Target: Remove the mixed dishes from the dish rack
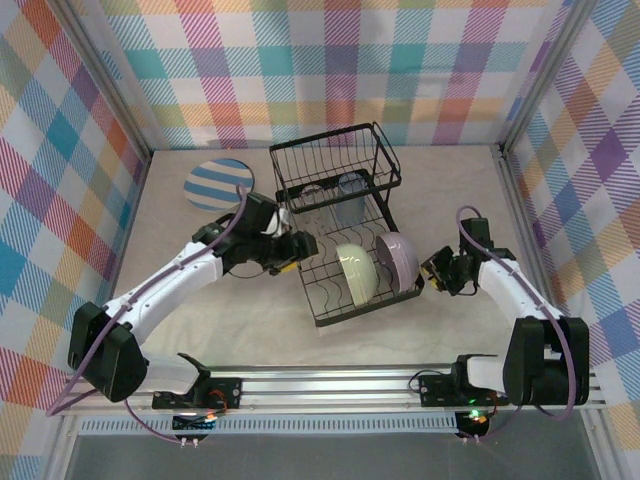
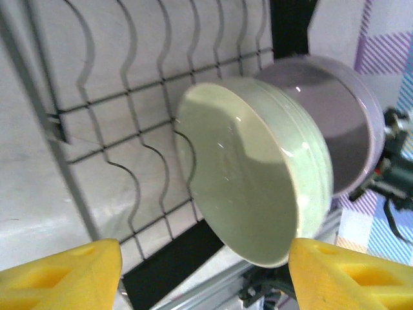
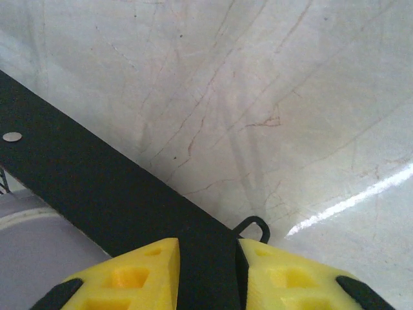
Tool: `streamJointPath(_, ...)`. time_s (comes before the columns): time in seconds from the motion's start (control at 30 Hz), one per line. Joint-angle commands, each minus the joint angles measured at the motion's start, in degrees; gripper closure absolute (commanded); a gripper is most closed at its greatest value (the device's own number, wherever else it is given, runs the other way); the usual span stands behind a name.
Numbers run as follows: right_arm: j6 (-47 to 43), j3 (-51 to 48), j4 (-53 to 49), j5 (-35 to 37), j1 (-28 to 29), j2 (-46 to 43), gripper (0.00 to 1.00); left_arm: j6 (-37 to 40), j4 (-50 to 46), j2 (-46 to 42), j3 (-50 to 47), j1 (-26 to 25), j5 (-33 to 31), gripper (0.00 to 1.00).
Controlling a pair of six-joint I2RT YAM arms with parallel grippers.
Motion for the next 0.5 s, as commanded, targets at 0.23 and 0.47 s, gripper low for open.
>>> streamJointPath(0.23, -6.5, 1.3, 0.8, -6.9, -0.5, 6.7, 0.69, -5.1, 17.6, 7.3, -0.9, -7.8, 3.1, 0.34)
streamJointPath(0.47, -7.5, 1.9, 1.9, -10.0, -0.5, 8.9, 0.69, -8.5, 25.1, 12.8, -0.6, -9.0, 4.5, 0.37)
